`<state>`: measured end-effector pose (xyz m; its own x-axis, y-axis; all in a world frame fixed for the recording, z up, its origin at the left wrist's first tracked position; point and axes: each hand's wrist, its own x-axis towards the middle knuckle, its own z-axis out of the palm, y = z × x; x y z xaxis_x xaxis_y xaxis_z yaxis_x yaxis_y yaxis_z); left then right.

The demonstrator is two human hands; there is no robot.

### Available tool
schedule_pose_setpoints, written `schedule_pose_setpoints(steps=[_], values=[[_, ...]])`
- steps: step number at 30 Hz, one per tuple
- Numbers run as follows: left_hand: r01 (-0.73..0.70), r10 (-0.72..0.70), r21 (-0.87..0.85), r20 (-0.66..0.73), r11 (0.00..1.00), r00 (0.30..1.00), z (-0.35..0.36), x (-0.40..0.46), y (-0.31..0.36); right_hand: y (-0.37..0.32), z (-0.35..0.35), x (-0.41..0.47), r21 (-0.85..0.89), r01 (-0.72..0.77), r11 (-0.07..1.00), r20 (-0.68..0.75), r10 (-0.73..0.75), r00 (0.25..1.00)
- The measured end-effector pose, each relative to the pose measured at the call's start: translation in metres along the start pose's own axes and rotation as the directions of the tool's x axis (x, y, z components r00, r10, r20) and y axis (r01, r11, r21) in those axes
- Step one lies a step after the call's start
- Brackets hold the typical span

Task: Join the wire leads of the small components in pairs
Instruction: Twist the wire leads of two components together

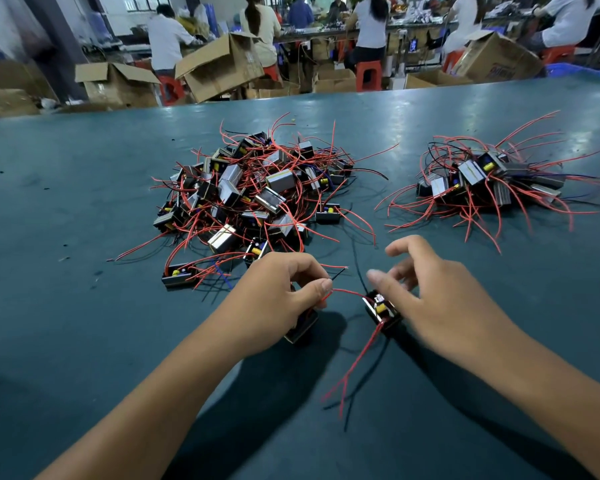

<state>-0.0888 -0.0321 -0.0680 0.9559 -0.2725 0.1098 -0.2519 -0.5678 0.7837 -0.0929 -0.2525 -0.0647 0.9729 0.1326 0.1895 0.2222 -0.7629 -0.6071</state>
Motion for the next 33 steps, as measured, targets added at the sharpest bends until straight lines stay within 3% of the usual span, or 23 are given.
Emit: schedule_pose_setpoints(steps=[2,7,11,18,22,24,25,27,28,30,33], values=[[0.003,-0.003,-0.002,-0.005,1.0,1.0,-0.001,0.0,-0.001,0.0,-0.003,0.0,-0.014,0.023,1.0,-0.026,-0.024,0.999],[0.032,-0.032,-0.038,-0.003,0.999,0.999,-0.001,0.001,-0.001,-0.001,-0.002,-0.004,-0.112,0.069,0.991,0.181,-0.048,0.982],[0.047,-0.047,-0.057,0.005,0.997,0.999,-0.002,0.0,0.0,0.001,-0.004,-0.003,-0.068,0.144,0.987,0.222,-0.126,0.967],[0.079,-0.072,-0.147,0.051,0.986,0.996,-0.001,0.0,0.005,0.001,-0.016,0.001,-0.143,0.329,0.933,0.339,-0.266,0.902],[0.064,-0.055,-0.213,0.049,0.975,0.997,0.002,0.001,0.006,0.005,-0.016,0.001,-0.16,0.363,0.918,0.393,-0.278,0.877],[0.061,-0.051,-0.234,0.049,0.97,0.997,0.003,0.001,0.006,0.001,-0.019,0.003,0.02,0.289,0.957,0.321,-0.28,0.905],[0.06,-0.05,-0.235,0.051,0.97,0.997,0.004,0.001,0.006,-0.004,-0.019,0.003,0.219,0.225,0.949,0.217,-0.272,0.937],[0.058,-0.045,-0.239,0.062,0.969,0.997,0.006,0.0,0.007,-0.016,-0.013,0.003,0.629,0.119,0.768,0.028,-0.176,0.984],[0.055,-0.04,-0.247,0.067,0.968,0.997,0.006,0.0,0.007,-0.023,-0.007,0.004,0.734,0.085,0.673,-0.005,-0.12,0.993],[0.038,-0.019,-0.257,0.075,0.966,0.997,0.007,-0.001,0.008,-0.031,0.008,0.001,0.791,0.006,0.611,0.039,-0.06,0.997],[0.0,0.019,-0.263,0.071,0.965,0.997,0.008,-0.002,0.009,-0.028,0.02,-0.004,0.662,-0.071,0.746,0.186,-0.072,0.98]])
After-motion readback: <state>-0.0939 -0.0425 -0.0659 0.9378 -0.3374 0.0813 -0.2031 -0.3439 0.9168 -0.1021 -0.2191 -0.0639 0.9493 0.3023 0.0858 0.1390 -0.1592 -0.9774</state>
